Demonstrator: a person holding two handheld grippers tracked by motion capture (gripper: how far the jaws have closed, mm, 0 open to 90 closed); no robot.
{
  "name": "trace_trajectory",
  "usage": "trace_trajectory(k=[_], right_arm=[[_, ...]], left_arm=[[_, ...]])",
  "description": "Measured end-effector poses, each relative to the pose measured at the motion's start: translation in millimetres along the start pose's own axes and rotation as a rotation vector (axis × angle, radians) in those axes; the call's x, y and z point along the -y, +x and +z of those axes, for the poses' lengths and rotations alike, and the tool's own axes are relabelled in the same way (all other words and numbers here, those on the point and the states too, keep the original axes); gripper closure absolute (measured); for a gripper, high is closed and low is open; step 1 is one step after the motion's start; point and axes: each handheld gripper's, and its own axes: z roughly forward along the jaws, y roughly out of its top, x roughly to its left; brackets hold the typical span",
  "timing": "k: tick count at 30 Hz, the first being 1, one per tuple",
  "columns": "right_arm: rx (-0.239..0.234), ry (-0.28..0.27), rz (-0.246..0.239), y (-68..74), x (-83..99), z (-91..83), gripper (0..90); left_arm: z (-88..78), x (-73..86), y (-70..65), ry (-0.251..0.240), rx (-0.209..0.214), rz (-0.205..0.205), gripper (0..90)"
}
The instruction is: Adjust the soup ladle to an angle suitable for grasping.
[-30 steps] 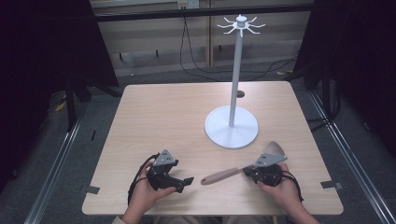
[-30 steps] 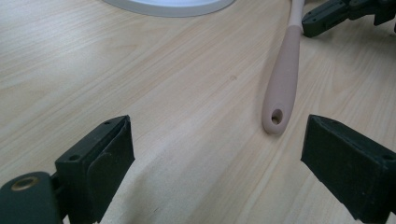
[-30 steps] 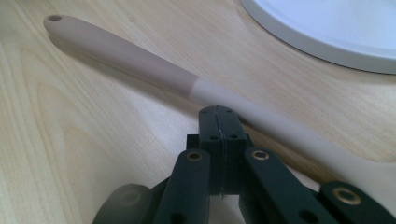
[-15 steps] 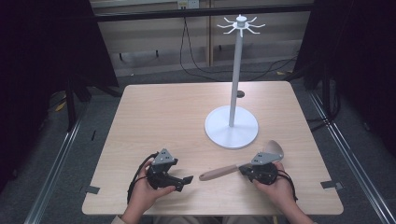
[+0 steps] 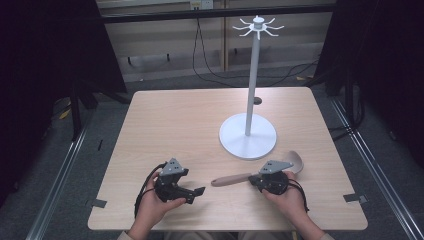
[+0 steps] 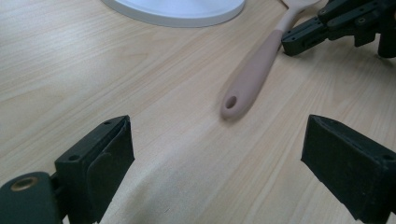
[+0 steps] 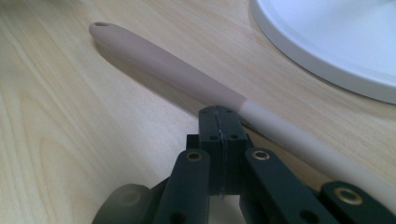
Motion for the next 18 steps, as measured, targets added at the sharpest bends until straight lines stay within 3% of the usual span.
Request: trace_trajectory(k=[18], right_arm=[[0.015, -0.015, 0.045, -1.6, -13.3, 17.8, 89.9]], left_arm=[[1.5, 1.1, 0.8, 0.004, 0.004, 0.002, 9.0]])
